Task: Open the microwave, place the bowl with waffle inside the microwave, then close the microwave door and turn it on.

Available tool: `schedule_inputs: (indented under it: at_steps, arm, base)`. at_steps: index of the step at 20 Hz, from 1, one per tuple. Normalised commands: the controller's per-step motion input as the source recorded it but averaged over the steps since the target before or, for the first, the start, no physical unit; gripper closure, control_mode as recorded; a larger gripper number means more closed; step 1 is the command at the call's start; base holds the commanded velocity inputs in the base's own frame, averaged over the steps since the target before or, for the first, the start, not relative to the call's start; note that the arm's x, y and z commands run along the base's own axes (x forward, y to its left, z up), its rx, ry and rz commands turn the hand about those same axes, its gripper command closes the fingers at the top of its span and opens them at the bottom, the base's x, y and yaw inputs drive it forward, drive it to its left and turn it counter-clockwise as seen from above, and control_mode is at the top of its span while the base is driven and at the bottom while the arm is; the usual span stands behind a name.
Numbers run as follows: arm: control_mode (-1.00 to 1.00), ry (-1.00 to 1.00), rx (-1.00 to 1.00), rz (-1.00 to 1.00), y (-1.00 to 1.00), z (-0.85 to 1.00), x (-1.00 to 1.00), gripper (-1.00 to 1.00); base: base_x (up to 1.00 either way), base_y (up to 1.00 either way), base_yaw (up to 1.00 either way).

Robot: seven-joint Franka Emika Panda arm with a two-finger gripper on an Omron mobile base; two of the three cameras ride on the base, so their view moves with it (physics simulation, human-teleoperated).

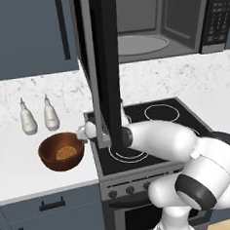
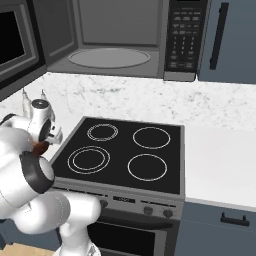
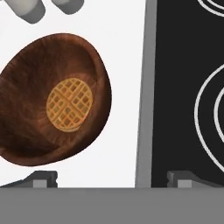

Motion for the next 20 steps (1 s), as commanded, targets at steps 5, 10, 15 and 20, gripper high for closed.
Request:
schedule_inputs:
  at_steps: [5, 10, 15, 20]
  arm:
    - [-1.00, 0.00, 0.00, 0.00, 0.35, -0.03, 0.37, -1.00]
    - [-1.00, 0.03, 0.00, 0.00, 0.07, -0.21, 0.48, -1.00]
    - [-1.00, 0.05, -0.02, 0.00, 0.02, -0.28, 0.38, -1.00]
    - [-1.00, 0.02, -0.05, 0.00, 0.23, -0.23, 0.10, -1.00]
  base:
    - [0.00, 0.00, 0.00]
    - [0.00, 0.00, 0.00]
    - [0.00, 0.00, 0.00]
    - [0.00, 0.00, 0.00]
